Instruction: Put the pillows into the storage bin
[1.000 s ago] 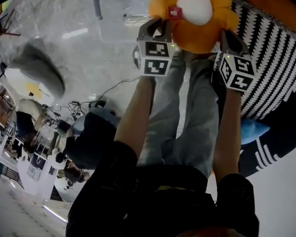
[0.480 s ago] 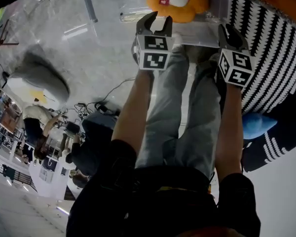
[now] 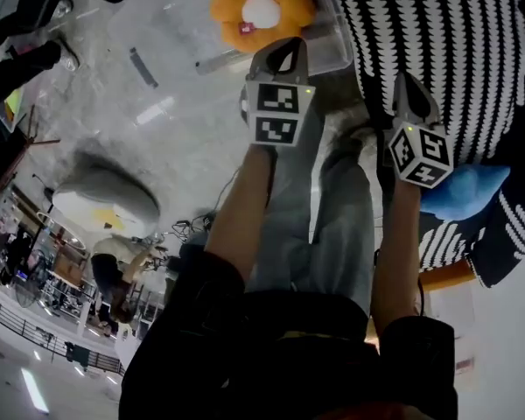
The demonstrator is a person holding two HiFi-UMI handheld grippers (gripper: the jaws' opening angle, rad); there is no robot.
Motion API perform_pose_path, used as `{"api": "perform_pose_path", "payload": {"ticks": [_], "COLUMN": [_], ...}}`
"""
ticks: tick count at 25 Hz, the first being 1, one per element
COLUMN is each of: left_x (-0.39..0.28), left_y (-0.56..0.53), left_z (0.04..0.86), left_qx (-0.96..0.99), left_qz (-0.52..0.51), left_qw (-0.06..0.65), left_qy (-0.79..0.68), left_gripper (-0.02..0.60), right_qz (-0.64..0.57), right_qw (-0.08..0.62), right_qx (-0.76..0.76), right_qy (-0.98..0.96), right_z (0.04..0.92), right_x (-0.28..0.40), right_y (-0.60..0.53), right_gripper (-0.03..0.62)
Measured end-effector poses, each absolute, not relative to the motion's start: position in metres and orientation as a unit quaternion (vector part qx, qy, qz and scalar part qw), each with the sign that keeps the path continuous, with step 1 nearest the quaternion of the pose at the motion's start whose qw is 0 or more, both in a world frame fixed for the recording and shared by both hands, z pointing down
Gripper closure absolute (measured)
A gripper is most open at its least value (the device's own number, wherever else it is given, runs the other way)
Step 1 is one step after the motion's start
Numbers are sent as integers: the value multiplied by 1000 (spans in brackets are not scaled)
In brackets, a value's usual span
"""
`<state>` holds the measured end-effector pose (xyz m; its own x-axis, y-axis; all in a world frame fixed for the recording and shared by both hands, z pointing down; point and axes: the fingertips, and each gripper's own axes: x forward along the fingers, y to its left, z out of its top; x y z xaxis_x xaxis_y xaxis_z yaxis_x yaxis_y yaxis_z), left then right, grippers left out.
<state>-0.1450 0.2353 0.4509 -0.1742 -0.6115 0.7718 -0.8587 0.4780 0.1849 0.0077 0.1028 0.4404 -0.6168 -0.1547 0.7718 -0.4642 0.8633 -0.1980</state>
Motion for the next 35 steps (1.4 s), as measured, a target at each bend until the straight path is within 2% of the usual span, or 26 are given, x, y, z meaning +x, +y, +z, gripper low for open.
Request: {"api": "perform_pose_path", "payload": {"ticks": [4, 10, 22, 24, 29, 32, 35], "left_x": [-113, -19, 190, 224, 297, 327, 346], "left_y": [163, 79, -11, -17, -20, -11, -4], "left_z": [424, 389, 361, 359, 359, 378, 397], "left_qx": [562, 657, 793, 810, 850, 853, 843], "left_qz": [167, 196, 248, 263, 327, 387, 453], "left_qw": [396, 362, 291, 280, 236, 222, 201], "left_qy": [-707, -632, -475, -443, -340, -270, -207], "left_gripper": [571, 571, 566, 540, 406, 319, 242], "right_qz": [220, 240, 285, 299, 357, 415, 475], "right_qw": [369, 320, 247, 238, 216, 221, 239], "right_qx": [258, 359, 555, 579, 613, 594, 561], "right_qy": [-865, -843, -741, -720, -670, -652, -635], "right_z": [408, 362, 347, 348, 365, 393, 421], "right_x": [45, 133, 355, 390, 450, 460, 462], "right_y": [61, 18, 11, 20, 53, 75, 92], "right_gripper": [591, 591, 591, 588, 451, 328, 242]}}
